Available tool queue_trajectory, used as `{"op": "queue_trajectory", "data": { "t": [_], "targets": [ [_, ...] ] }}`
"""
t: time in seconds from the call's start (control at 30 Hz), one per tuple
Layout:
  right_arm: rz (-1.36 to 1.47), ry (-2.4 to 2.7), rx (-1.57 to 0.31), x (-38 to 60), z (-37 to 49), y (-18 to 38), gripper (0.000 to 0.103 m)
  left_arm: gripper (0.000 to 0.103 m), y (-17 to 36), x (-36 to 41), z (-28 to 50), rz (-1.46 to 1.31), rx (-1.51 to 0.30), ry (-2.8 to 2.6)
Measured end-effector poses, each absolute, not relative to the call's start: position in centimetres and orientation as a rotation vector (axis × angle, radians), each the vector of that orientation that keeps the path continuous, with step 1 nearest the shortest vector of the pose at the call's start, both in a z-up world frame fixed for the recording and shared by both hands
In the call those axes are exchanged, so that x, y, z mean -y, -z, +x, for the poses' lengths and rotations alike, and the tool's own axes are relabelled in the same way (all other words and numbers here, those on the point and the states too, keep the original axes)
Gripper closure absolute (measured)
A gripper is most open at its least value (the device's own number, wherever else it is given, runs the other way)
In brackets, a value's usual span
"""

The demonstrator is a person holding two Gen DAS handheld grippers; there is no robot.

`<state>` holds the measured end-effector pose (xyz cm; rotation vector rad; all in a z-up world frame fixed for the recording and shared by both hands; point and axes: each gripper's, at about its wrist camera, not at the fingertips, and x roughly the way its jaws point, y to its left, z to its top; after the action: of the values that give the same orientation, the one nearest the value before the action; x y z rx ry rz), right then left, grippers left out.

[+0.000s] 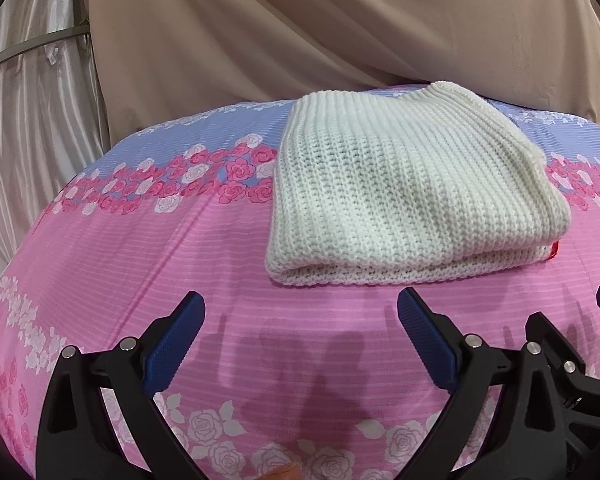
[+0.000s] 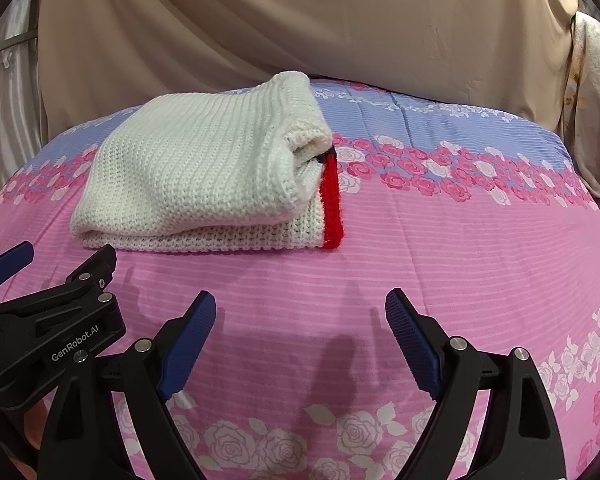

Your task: Fold small clothes

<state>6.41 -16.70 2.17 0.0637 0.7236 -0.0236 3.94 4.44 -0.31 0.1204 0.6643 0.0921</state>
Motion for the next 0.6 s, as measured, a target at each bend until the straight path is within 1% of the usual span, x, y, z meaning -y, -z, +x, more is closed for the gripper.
{"op": "queue_trajectory", "data": {
  "t": [0.6],
  "targets": [
    [0.059,0.039,-0.711,16.66,6.16,-2.38,0.018,0.008,0.23,-4.46,3.8,0.114,-0.655,-0.09]
  ]
}}
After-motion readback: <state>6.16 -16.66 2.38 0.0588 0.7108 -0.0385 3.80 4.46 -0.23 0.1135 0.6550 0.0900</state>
